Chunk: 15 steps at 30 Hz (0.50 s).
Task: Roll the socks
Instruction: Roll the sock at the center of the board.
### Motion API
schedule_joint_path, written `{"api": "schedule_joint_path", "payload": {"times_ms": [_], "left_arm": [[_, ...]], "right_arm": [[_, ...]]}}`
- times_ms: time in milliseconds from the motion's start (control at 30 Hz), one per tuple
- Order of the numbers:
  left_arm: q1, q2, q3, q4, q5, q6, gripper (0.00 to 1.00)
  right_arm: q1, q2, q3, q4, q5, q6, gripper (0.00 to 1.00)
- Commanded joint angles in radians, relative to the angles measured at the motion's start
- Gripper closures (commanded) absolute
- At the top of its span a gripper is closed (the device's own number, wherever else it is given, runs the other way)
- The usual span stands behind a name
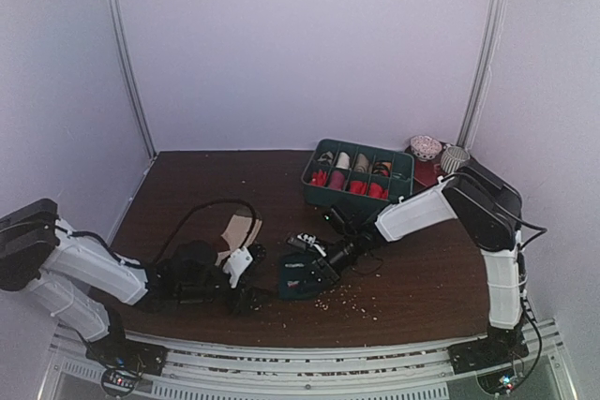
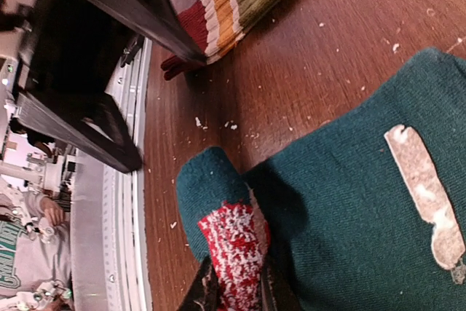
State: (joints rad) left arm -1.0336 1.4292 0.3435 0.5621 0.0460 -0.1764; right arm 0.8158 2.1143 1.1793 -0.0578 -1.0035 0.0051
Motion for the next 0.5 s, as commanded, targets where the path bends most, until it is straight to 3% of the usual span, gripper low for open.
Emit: {"api": "schedule_joint_path", "payload": {"times_ms": [0, 467], "left_arm": [[-0.008, 0.129, 0.055, 0.181, 0.072, 0.073, 0.42], [-0.008, 0.313, 0.120, 0.284, 0.168, 0.067, 0.42]], "right_arm": [[-0.008, 0.121, -0.075, -0.244, 0.149, 0.049, 0.84], [-0.016, 0.136, -0.060, -0.252, 0.149, 0.043, 0.84]]}}
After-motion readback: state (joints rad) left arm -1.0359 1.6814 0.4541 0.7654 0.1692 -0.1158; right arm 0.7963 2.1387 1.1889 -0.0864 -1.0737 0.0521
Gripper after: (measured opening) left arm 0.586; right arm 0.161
